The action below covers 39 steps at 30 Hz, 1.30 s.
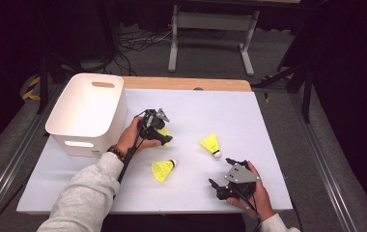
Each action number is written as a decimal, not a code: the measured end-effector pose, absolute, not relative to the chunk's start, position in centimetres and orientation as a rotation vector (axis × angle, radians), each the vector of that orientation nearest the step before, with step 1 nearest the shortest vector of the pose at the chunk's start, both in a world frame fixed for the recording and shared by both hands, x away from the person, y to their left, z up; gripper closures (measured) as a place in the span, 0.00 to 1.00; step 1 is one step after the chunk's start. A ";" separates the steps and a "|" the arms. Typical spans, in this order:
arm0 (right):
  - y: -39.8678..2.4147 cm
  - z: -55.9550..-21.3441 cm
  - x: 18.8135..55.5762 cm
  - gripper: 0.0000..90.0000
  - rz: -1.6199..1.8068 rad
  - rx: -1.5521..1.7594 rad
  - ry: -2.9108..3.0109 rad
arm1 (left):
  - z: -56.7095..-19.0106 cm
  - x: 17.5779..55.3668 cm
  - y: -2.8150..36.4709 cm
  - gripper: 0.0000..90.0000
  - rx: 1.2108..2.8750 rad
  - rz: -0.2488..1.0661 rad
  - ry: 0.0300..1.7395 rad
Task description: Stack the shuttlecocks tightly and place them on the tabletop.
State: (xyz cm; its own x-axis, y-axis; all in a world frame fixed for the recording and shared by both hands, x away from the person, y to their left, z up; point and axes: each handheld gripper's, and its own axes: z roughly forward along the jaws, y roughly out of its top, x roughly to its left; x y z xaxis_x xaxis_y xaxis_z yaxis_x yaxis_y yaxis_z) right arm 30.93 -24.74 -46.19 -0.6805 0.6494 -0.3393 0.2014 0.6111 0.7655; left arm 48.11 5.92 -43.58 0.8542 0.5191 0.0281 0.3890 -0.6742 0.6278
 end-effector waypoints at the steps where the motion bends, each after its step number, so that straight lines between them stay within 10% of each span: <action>1: -24.7 -46.2 30.9 0.13 0.951 0.666 2.225 | -43.5 48.1 6.0 0.42 2.390 0.275 0.663; 18: -24.7 -46.2 30.9 0.13 0.953 0.666 2.227 | -43.6 47.1 6.5 0.43 2.384 0.292 0.671; 39: -24.6 -46.4 31.0 0.13 0.941 0.665 2.235 | -43.8 48.3 5.6 0.76 2.396 0.484 0.675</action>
